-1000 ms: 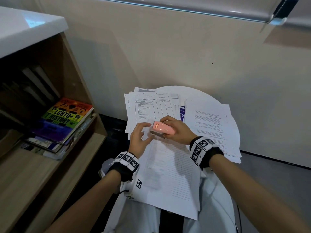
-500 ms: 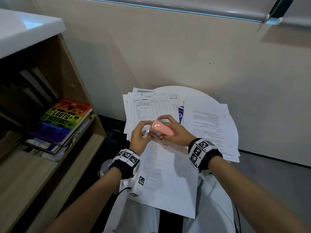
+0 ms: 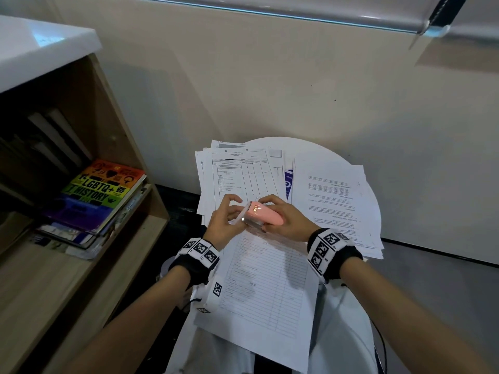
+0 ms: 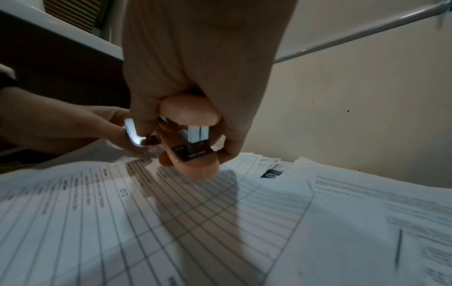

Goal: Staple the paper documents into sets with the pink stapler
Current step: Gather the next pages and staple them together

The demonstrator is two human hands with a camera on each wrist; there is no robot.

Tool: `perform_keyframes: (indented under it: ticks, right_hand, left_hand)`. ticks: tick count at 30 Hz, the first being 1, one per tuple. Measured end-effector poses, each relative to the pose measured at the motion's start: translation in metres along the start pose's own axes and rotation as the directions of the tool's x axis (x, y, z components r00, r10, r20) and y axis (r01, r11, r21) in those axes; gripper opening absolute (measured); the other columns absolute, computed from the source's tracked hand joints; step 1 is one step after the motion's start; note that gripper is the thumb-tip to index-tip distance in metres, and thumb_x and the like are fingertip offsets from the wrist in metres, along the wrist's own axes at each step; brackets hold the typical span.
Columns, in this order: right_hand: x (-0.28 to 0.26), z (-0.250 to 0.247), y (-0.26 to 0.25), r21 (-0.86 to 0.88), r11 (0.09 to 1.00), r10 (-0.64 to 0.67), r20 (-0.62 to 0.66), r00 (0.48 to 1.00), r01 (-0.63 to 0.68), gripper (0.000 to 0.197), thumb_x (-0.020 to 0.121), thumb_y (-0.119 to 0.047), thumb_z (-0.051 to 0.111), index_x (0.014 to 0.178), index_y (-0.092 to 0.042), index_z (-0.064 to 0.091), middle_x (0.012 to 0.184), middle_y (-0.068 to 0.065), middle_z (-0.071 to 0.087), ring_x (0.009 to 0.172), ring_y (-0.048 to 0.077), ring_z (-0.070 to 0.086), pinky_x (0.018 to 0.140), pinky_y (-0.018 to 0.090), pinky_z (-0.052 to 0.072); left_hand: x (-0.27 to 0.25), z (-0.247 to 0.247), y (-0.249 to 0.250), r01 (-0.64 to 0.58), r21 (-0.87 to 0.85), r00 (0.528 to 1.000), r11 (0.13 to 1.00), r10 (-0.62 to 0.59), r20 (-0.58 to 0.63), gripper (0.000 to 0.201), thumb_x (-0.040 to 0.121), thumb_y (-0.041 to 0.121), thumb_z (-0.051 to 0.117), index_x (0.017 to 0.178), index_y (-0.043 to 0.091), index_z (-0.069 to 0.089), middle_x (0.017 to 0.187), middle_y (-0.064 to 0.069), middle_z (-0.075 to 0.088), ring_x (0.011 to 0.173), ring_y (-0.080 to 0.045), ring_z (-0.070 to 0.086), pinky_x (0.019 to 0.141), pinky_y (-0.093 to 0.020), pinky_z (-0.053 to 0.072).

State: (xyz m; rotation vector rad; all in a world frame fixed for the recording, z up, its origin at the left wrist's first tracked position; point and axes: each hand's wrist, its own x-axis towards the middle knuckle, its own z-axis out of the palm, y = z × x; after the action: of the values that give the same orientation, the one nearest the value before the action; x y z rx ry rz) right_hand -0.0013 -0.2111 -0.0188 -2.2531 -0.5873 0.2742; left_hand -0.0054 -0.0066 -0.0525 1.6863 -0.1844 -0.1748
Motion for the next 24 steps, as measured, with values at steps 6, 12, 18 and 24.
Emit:
perform_keyframes:
  ticks: [6,12,18,24]
  right_hand:
    - [-0.004,-0.006,0.003,-0.081,0.996,0.027,0.047,0.999,-0.023,0.036,0.081,-0.02,0.072,0.116,-0.012,0.065,0.124,-0.013,0.046,0.095,0.016,0.06,0.084,0.041,0.05]
    - [0.0,-0.014,0.0,-0.116,0.99,0.089,0.034,0.995,-0.084,0.039,0.081,-0.02,0.072,0.118,-0.01,0.064,0.129,-0.008,0.047,0.099,0.019,0.06,0.086,0.041,0.05]
    - [-0.011,-0.012,-0.004,0.084,0.992,0.113,-0.233,0.966,-0.096,0.044,0.081,-0.016,0.073,0.122,-0.009,0.061,0.145,-0.006,0.027,0.113,0.008,0.048,0.087,0.015,0.044]
    - [-0.068,-0.016,0.005,0.652,0.703,0.564,-0.269,0.781,-0.283,0.042,0.085,-0.009,0.066,0.125,-0.006,0.052,0.113,0.019,0.061,0.076,0.023,0.066,0.06,0.032,0.053]
  left_hand:
    - [0.003,-0.005,-0.004,-0.022,0.249,0.997,0.968,0.038,-0.061,0.035,0.063,0.005,0.081,0.093,0.011,0.062,0.084,0.003,0.072,0.081,-0.008,0.067,0.073,-0.021,0.054]
    - [-0.001,0.002,0.001,-0.145,0.294,0.979,0.945,0.18,-0.095,0.033,0.071,0.006,0.077,0.1,0.013,0.062,0.099,0.002,0.065,0.089,-0.002,0.06,0.074,-0.013,0.046]
    - [0.002,-0.006,0.001,0.011,0.042,0.975,0.999,-0.002,-0.22,0.056,0.079,0.006,0.073,0.128,0.014,0.047,0.118,-0.002,0.056,0.102,-0.019,0.06,0.086,-0.033,0.054]
    - [0.003,-0.032,0.011,0.029,-0.019,0.963,0.999,-0.033,-0.268,0.022,0.09,0.003,0.06,0.111,0.011,0.057,0.107,-0.008,0.067,0.105,-0.029,0.064,0.093,-0.053,0.051]
